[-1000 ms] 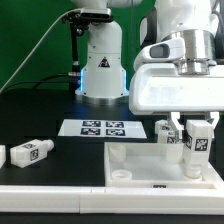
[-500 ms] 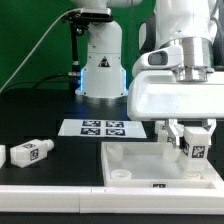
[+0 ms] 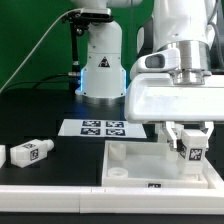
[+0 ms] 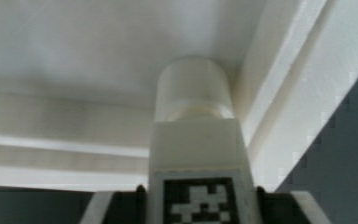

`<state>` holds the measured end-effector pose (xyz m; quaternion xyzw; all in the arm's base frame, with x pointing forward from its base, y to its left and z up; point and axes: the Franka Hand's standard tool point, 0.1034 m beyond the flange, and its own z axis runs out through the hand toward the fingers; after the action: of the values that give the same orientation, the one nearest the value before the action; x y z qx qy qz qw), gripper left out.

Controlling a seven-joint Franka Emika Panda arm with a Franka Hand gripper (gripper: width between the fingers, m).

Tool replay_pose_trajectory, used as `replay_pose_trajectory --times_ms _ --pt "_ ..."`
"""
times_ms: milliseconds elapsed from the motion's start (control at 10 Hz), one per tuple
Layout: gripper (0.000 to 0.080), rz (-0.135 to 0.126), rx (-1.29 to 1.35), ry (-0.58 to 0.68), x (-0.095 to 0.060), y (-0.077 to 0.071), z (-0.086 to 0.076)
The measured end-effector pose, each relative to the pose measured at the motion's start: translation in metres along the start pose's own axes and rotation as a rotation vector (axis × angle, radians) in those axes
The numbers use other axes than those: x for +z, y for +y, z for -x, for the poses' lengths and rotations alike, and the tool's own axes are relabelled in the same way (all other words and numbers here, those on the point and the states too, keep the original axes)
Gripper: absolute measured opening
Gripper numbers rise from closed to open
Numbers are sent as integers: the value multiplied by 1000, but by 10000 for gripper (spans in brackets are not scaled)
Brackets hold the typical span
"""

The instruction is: Assemble one leg

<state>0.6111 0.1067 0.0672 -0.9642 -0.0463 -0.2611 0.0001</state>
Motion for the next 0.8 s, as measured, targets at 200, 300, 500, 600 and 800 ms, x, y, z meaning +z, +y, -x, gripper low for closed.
replay_pose_trajectory --times_ms 200,300,500,600,800 --pt "440 -1 1 -10 0 0 1" --pt "569 -9 7 -74 -2 -1 -2" --pt "633 -26 17 -188 -15 -5 -15" --pt "644 -30 22 -261 -16 -3 -24" --pt "649 -34 31 -411 -13 1 -27"
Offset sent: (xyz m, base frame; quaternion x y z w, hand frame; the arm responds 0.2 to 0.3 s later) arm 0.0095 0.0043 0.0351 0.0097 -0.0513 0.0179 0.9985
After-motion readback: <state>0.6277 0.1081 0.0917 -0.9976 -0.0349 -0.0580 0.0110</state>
